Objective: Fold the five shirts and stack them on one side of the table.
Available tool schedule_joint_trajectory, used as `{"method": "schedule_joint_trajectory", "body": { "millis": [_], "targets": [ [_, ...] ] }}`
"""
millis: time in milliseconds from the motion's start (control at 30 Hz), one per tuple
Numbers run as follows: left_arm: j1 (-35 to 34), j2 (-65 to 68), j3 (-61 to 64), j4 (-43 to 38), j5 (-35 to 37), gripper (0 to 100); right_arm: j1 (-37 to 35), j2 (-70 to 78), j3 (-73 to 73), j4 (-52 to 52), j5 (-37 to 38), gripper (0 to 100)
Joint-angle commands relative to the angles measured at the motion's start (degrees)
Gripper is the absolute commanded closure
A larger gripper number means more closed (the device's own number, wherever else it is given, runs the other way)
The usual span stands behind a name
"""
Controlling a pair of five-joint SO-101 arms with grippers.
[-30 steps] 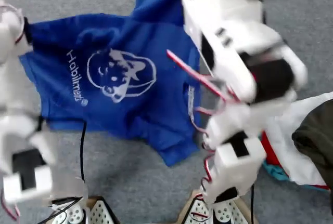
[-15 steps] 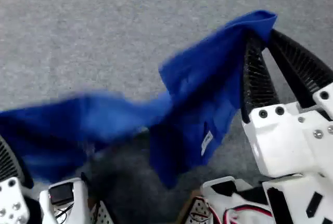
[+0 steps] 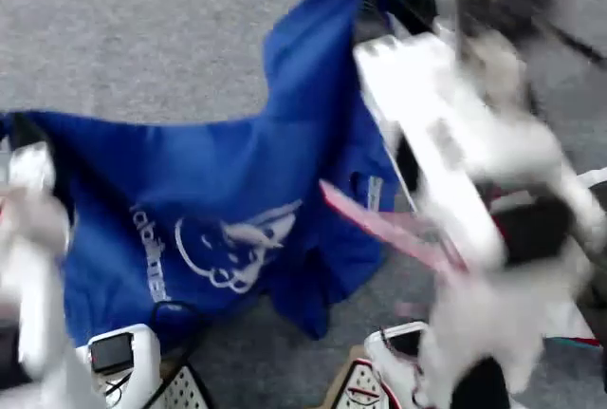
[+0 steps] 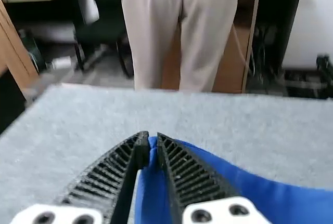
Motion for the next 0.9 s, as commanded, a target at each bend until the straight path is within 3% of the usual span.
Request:
{"method": "schedule_joint_trajectory", "body": {
  "millis": [0,167,267,400,533,733,867],
  "targets": [
    [-0.3,3.3,21.9,-23.9,0.1,98,0.7,5.7,13.4,-14.9,0.5,99.5],
    [-2.6,13.8,36.4,-49.5,-0.1,98,2.6,17.7,18.9,-28.5,0.2,99.5],
    [-4.6,23.1,33.9,-53.9,0.1,98,3.9,25.4,16.1,-29.8,0.1,99.5],
    [-6.0,36.2,23.4,-53.7,0.9,98,5.2,34.5,9.5,-29.5,0.1,99.5],
    [-6.2,48.4,6.0,-45.4,6.6,98,5.5,42.5,0.9,-29.5,0.1,99.5],
    [-5.7,66.9,-28.7,-24.6,14.8,98,5.4,55.4,-16.4,-29.5,0.1,99.5],
    [-3.0,78.3,-48.8,-12.2,16.0,98,5.4,64.0,-28.7,-29.5,0.1,99.5]
  ]
}}
